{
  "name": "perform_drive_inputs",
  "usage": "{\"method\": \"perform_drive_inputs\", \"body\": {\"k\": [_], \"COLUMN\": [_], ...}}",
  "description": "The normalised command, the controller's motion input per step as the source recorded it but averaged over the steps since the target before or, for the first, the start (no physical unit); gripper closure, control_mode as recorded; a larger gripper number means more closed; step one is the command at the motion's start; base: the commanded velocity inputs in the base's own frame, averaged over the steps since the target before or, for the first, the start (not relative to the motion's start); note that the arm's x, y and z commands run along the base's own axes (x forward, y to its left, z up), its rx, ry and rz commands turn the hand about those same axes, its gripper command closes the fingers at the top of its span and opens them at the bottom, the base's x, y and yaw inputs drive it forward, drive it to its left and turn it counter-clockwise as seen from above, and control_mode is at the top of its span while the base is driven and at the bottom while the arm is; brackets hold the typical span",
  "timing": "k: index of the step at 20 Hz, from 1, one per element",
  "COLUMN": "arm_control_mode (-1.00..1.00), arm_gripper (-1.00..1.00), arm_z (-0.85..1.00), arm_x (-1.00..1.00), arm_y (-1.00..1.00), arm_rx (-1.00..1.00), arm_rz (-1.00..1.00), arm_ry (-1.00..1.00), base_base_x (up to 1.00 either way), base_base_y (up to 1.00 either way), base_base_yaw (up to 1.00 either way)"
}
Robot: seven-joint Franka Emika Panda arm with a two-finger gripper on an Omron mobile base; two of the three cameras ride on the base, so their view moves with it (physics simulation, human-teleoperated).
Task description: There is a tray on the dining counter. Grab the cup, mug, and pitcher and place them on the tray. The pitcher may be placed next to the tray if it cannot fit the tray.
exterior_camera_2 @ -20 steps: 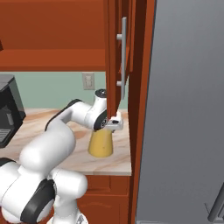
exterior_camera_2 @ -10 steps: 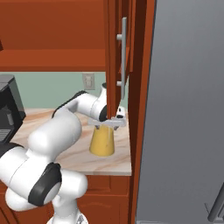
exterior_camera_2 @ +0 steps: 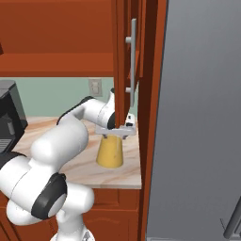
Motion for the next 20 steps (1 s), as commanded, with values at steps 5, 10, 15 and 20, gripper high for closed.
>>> {"method": "perform_drive_inputs", "body": {"k": [5,10,15,20], "arm_control_mode": [-1.00,-1.00,-1.00,-1.00], "arm_gripper": [1.00,1.00,1.00,1.00], "arm_z": [0.00,0.00,0.00,0.00], "arm_x": [0.00,0.00,0.00,0.00], "arm_y": [0.00,0.00,0.00,0.00], "arm_rx": [0.00,0.00,0.00,0.00], "arm_rz": [0.00,0.00,0.00,0.00], "arm_ry": [0.00,0.00,0.00,0.00], "base_base_x": [0.00,0.00,0.00,0.00], "base_base_y": [0.00,0.00,0.00,0.00], "base_base_yaw": [0.00,0.00,0.00,0.00]}}
